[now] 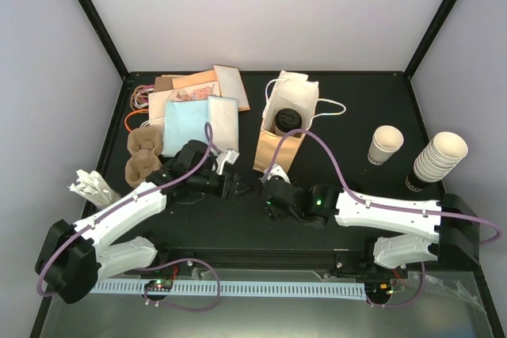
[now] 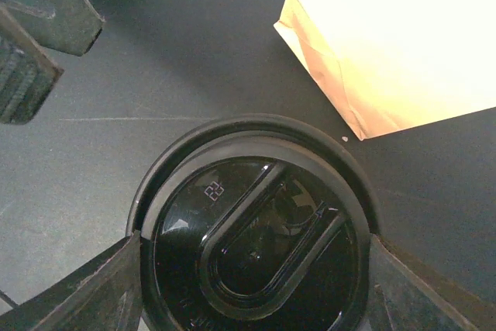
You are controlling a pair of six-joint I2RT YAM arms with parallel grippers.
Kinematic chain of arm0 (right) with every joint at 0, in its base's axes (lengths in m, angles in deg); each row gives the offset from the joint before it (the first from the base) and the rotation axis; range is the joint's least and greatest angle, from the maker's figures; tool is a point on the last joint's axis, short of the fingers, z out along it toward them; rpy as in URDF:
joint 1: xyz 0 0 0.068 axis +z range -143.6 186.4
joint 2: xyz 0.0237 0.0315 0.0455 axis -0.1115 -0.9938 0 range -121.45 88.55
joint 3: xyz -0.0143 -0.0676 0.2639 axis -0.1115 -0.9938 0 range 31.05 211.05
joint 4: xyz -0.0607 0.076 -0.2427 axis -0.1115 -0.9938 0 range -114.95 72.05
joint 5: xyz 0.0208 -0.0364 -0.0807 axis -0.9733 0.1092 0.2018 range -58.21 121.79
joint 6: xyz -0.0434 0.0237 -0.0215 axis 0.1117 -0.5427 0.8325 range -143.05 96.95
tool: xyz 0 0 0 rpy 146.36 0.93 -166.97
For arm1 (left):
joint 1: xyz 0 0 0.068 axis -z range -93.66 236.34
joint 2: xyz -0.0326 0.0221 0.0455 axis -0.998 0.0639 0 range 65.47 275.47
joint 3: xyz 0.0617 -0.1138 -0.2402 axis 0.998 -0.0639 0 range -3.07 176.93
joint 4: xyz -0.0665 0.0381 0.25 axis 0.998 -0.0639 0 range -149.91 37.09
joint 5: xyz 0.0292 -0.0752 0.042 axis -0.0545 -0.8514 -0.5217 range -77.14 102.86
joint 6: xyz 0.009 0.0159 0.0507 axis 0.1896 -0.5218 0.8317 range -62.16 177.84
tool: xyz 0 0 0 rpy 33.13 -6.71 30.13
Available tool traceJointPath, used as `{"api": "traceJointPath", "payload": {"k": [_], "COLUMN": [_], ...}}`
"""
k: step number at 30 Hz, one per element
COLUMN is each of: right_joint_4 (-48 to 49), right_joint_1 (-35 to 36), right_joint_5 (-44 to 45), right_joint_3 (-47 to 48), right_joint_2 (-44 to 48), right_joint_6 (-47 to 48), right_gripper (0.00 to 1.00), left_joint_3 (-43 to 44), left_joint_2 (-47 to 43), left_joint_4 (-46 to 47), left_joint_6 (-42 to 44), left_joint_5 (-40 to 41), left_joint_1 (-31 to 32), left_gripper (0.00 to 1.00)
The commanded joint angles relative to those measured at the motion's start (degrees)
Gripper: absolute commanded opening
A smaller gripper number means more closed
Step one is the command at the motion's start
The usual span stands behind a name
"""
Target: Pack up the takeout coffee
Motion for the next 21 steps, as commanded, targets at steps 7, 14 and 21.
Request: {"api": "traceJointPath", "payload": {"k": [7,14,21], "right_joint_4": [-0.5,-0.8,-0.4], "right_joint_1": [-0.7,-0.8,-1.0], "right_joint_5": [-0.2,-0.2,-1.6], "right_joint_3": [-0.5,-0.3,-0.7], "right_joint_2": [-1.4,-2.1,-2.7], "right_joint_6": [0.4,0.5,0.7], "right_gripper": [0.72,0.73,0.73], "left_joint_3": [-0.1,-0.2,-0.5], "left_joint_2": [1.3,2.9,5.0], "left_joint_4": [1.8,2.4,3.7], "left_joint_6": [-0.3,-0.6,-1.0], "left_joint_5": [-2.3,-3.4,-4.3], "left_joint_1": [0.8,1.1,1.9], "left_gripper": [0.57,0.55,0.53]}}
